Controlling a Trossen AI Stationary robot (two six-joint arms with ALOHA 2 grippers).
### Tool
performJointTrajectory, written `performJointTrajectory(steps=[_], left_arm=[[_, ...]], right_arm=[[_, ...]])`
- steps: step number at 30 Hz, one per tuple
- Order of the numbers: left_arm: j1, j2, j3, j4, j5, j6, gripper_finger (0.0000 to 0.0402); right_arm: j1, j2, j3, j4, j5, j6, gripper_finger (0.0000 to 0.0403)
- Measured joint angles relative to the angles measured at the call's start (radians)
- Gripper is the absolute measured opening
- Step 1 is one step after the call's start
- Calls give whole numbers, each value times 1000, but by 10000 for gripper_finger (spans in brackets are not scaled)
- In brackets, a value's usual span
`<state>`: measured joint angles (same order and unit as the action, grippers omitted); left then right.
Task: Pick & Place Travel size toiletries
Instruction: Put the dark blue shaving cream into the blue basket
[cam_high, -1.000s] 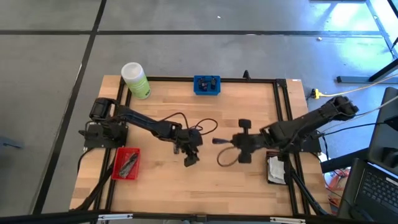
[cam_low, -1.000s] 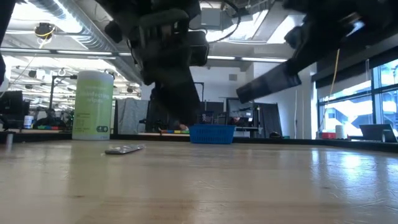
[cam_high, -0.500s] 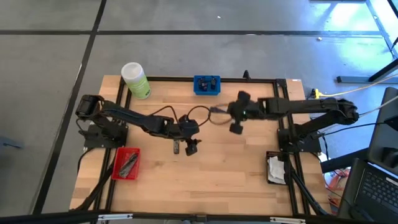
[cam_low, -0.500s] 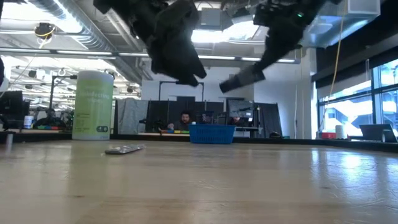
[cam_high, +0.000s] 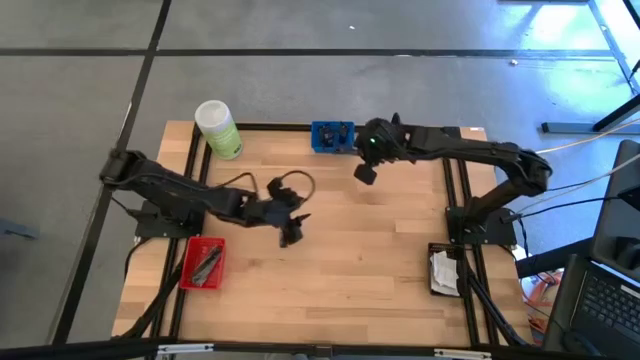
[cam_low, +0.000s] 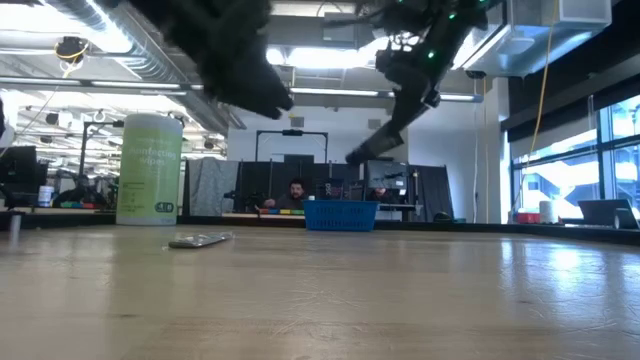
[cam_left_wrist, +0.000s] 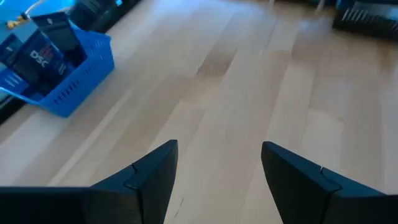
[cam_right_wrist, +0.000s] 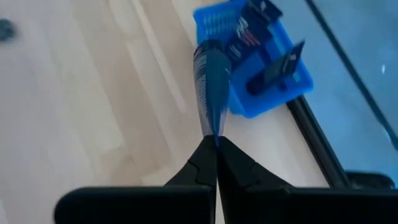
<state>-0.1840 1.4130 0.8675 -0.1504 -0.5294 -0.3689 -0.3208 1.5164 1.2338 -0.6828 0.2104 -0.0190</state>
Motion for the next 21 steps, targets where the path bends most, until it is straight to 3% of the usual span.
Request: performJointTrajectory(steps=[7,14,21], left_arm=[[-8,-239,-225,268,1,22,228],[-11,-376,-256,276,6,39,230],[-11,-391,-257,270,6,52,228]], right_arm=[[-53,143,187,-159,-35,10,0],[-121,273,370,-328,-42,35,0],[-159,323,409,-335,-56,37,0]])
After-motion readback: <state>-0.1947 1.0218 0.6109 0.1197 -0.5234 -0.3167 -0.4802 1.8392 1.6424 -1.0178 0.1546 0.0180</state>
